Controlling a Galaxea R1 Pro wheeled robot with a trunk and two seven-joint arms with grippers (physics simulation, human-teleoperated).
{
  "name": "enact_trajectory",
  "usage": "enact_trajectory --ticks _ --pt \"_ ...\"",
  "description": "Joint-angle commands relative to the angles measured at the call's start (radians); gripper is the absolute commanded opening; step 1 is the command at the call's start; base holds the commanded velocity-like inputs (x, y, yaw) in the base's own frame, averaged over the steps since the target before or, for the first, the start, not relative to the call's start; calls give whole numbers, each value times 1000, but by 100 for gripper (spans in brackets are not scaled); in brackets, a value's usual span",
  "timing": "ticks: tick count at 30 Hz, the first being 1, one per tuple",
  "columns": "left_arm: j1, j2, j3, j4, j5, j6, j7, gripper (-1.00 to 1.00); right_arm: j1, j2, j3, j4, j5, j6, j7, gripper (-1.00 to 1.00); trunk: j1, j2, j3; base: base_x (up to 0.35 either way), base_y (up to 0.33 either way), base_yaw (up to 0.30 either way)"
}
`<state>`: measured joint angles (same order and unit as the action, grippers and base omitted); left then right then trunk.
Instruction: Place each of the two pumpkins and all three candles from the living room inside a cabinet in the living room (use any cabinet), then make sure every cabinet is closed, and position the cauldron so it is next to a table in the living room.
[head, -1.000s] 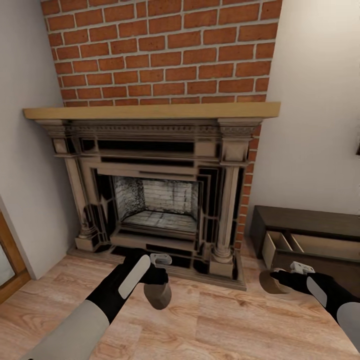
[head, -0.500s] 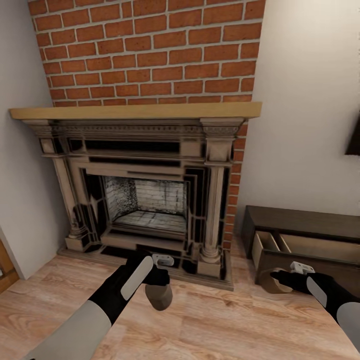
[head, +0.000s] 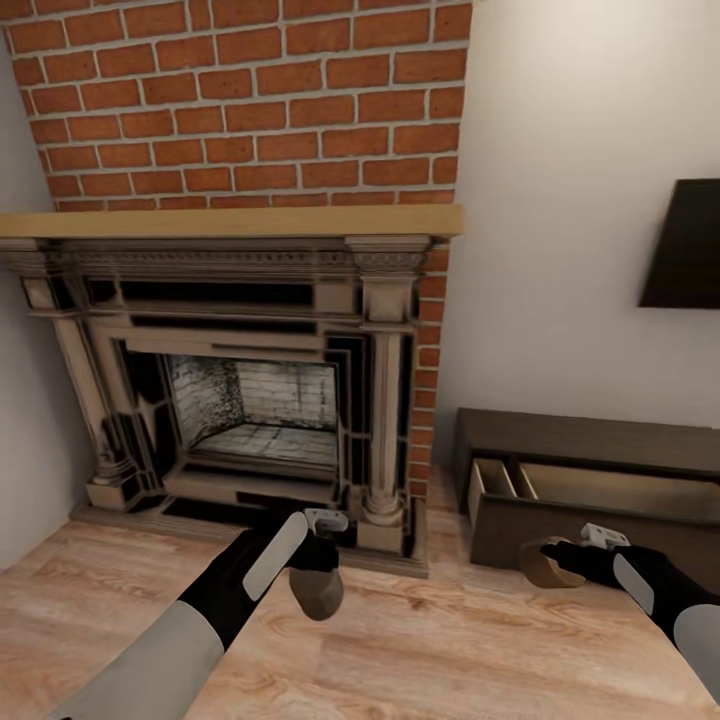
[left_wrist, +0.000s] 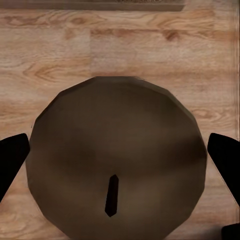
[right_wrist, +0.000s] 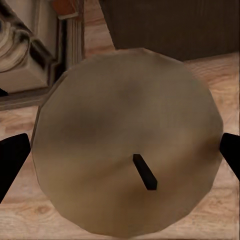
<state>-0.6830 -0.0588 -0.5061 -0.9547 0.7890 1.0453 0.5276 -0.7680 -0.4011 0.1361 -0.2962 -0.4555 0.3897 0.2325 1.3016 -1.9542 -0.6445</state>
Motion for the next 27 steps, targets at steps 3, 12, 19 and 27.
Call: enact_trajectory --ticks 3,12,19,27 --pt "-1 -2 -2 -1 10 2 17 -100 -1 -2 7 -1 -9 5 0 -100 0 -1 -1 0 -287 -278" --pt "-1 -3 -15 -3 10 2 20 -100 -1 -1 7 -1 -9 7 1 -100 0 -1 -1 7 -288 -290" --pt "-1 -3 -46 -2 12 2 20 -100 -1 -1 7 0 -9 8 1 -100 0 -1 -1 108 -289 -286" --pt "-1 -3 -49 -2 12 2 20 -100 -1 1 8 -1 -6 8 0 -100 0 -1 -1 146 -290 -192"
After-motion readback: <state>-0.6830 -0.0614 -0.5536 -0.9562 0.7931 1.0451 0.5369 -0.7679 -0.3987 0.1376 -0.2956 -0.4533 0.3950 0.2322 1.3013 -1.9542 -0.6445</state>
